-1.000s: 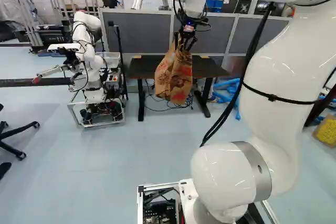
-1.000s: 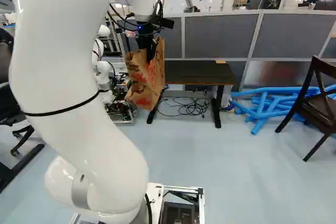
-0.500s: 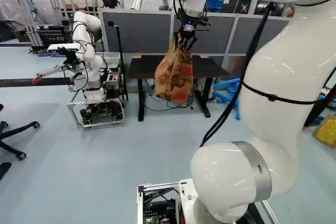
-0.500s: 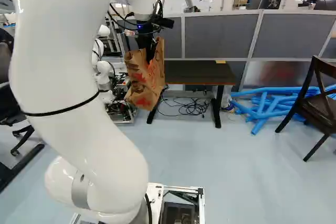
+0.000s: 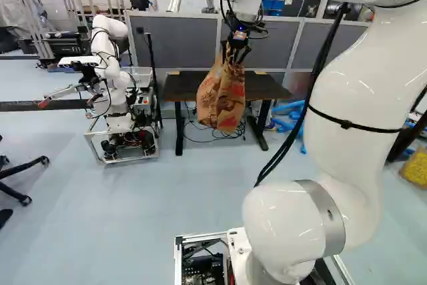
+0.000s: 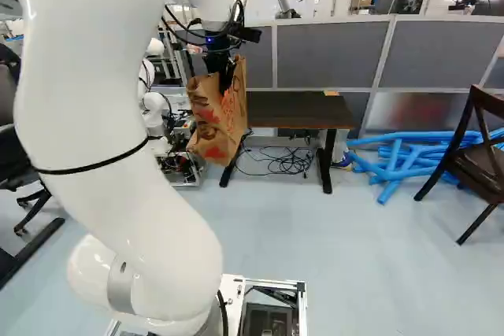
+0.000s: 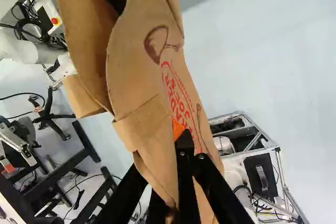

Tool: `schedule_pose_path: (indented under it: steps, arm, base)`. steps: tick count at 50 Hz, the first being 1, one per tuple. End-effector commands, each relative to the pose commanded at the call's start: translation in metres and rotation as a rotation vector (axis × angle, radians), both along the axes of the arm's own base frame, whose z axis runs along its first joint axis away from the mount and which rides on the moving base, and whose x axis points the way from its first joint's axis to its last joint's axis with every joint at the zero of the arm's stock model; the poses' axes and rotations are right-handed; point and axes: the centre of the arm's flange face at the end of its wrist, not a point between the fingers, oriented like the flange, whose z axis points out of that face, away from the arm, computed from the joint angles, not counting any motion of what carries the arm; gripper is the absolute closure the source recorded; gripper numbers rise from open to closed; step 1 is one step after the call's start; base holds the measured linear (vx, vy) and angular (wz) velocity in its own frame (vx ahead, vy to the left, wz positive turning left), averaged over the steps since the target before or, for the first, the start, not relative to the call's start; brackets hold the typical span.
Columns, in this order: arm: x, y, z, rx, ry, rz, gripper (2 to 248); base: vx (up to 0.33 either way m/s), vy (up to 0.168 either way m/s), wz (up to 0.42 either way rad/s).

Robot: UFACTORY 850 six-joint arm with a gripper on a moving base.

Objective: Pick up the bag on the ground and place it on the table

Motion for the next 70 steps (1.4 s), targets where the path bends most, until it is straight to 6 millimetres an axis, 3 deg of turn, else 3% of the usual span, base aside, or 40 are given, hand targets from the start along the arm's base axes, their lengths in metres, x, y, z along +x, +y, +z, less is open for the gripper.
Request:
schedule_pose_path:
  steps: [70]
  arm:
    - [0.0000,0.0000,0.0000,0.000,0.000,0.000,228]
  base:
    - [0.110,-0.008,0.002]
